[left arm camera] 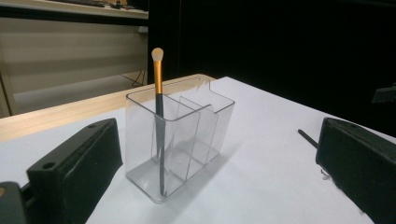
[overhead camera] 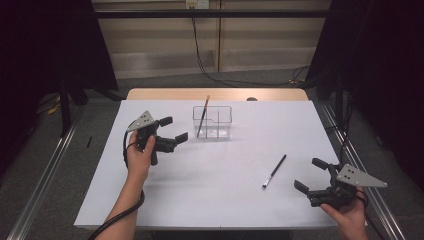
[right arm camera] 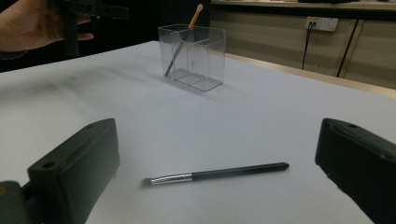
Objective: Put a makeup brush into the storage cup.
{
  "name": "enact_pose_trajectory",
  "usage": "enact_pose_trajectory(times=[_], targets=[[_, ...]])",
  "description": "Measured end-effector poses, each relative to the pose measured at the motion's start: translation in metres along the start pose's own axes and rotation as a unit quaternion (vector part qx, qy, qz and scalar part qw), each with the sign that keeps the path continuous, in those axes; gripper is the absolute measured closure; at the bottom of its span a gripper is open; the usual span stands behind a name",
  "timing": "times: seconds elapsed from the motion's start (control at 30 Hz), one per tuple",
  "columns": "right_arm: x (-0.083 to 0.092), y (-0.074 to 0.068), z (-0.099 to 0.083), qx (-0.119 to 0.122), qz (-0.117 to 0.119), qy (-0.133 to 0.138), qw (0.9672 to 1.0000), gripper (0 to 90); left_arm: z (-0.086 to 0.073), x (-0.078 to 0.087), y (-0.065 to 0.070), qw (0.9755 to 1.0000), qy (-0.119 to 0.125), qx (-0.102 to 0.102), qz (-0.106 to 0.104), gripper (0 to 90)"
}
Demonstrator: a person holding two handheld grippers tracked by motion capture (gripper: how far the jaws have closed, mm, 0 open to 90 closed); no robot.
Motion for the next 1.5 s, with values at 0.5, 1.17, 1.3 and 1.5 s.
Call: enact_pose_trajectory(times=[0.5, 1.17, 1.3, 1.5], targets=[[0.0, -0.001, -0.001, 0.0, -0.001, -0.002, 1.0, 0.0, -0.008, 0.033, 0.003, 1.0, 0.007, -0.007, 0.0, 0.2], [0.0, -0.001, 0.0, -0.005, -0.003, 0.001, 1.0, 0.0, -0.014, 0.059, 0.013, 0.9997, 0.006, -0.022, -0.011, 0.0], [0.0, 0.001, -0.001, -0.006, -0.004, 0.001, 1.0, 0.0, -0.016, 0.067, 0.013, 0.9996, 0.009, -0.024, -0.01, 0.0], [-0.001, 0.001, -0.002, -0.007, -0.004, 0.001, 1.0, 0.0, -0.015, 0.078, 0.012, 0.9995, 0.012, -0.029, -0.007, 0.0]])
Point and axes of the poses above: each handheld gripper's, and its own axes: x roughly backward along the jaws, z roughly out of its top, y roughly to its right, the point moved 10 cm from there along -x, roughly forward along the jaws, and after that the axes turned 4 degrees about y, right-handed, at the moved point
